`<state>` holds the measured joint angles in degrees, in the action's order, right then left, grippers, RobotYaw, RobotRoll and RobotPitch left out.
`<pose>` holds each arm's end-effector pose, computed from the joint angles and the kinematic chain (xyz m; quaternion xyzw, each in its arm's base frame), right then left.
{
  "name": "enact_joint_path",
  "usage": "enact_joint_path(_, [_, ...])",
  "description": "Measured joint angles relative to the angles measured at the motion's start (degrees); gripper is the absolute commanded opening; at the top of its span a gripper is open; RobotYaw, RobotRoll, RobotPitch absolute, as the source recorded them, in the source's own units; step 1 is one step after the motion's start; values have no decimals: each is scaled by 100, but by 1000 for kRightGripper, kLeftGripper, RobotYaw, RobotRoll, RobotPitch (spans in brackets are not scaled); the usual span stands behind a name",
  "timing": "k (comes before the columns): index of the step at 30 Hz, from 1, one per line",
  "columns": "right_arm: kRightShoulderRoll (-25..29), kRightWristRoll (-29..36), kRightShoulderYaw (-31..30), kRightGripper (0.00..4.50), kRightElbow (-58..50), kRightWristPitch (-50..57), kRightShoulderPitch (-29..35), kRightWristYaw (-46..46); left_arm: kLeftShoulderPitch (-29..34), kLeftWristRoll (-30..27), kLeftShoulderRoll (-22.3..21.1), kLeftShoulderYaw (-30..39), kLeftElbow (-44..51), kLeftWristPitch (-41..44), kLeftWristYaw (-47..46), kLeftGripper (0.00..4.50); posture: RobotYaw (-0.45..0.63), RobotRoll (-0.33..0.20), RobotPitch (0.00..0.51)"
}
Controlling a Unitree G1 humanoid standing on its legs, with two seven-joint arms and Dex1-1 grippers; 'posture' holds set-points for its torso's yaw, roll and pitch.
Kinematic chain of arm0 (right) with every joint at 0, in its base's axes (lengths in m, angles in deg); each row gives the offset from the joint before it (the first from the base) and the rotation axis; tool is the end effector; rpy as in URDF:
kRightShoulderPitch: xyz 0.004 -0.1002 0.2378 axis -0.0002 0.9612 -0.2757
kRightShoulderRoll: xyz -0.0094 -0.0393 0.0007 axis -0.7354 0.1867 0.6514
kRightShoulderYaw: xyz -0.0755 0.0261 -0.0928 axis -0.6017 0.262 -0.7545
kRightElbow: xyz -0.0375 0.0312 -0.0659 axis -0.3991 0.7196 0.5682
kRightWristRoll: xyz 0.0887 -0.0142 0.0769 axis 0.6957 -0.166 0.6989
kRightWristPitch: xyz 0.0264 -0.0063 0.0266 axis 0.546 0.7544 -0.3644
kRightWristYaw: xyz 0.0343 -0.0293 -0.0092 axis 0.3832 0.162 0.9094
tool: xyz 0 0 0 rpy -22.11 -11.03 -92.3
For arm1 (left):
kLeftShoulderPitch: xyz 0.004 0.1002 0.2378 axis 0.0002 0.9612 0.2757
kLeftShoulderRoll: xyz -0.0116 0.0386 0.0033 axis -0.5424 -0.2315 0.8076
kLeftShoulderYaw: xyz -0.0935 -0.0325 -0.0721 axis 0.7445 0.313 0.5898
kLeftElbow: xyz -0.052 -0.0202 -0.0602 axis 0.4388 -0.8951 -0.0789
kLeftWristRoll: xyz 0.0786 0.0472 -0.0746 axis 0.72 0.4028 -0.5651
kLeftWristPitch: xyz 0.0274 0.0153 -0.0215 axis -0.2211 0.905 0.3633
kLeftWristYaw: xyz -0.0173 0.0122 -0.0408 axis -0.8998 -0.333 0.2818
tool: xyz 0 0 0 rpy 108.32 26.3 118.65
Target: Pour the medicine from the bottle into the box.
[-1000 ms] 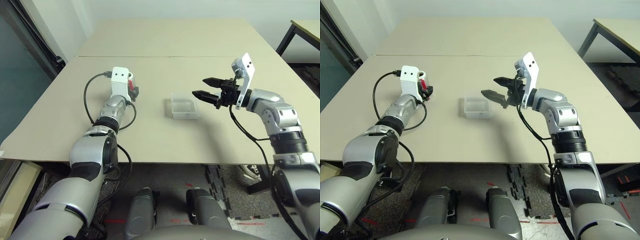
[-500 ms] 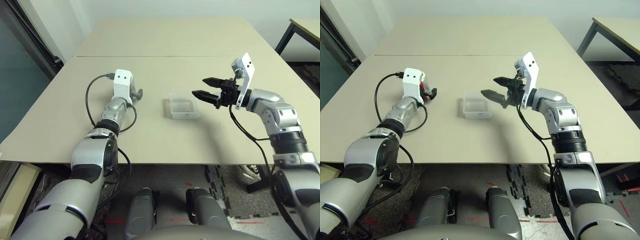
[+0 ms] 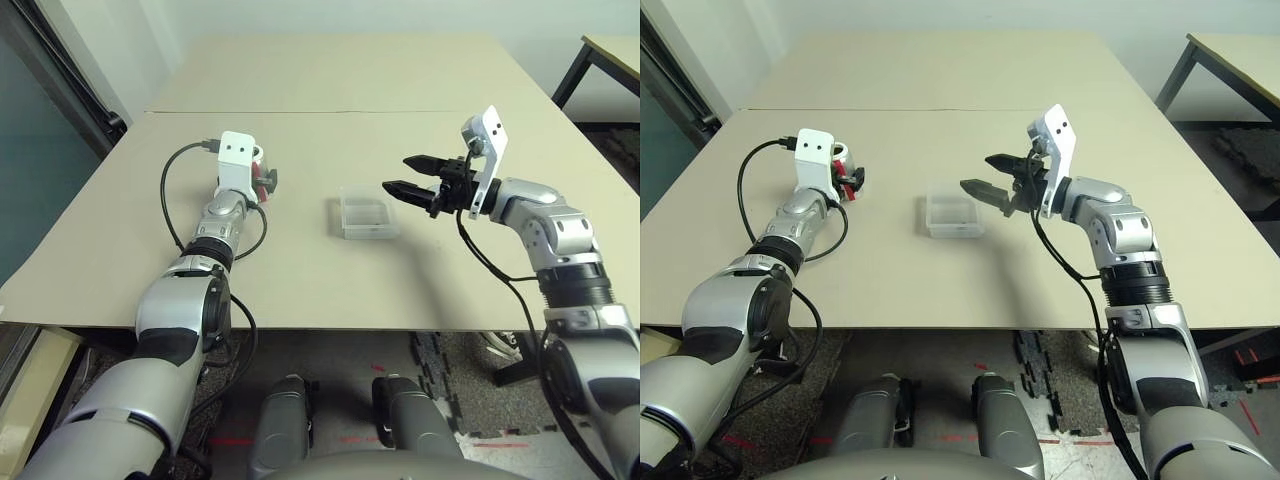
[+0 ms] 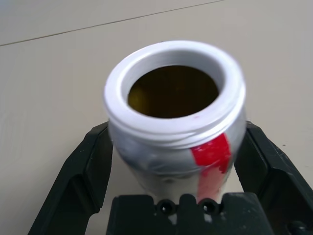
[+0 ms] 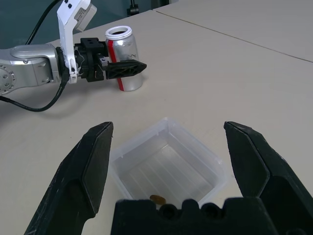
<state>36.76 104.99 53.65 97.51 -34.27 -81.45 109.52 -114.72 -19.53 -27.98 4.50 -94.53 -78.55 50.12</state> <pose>0.3421 -0.2132 0.1603 -0.0092 0.0387 0.4646 0.8846 0.3852 0.2037 0.0922 0.0665 0.0819 -0.0339 0.9938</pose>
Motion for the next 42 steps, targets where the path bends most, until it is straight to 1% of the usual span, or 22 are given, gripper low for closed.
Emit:
enact_joint_path(20, [-16, 17, 1, 4500, 0, 0, 0, -14, -133, -18, 20, 13, 102, -319, 108, 4461, -19, 0, 74])
enact_joint_path(32, [-17, 16, 1, 4500, 19, 0, -14, -10, -247, -232, 20, 103, 362, -572, 243, 4461, 6, 0, 71])
enact_joint_path(38, [-17, 16, 1, 4500, 25, 0, -16, -1, -240, -447, 9, 217, 808, -686, 370, 4461, 15, 0, 69])
enact_joint_path(42, [-16, 17, 4, 4500, 30, 0, -17, -2, -196, -638, -24, 314, 1345, -685, 464, 4461, 31, 0, 70])
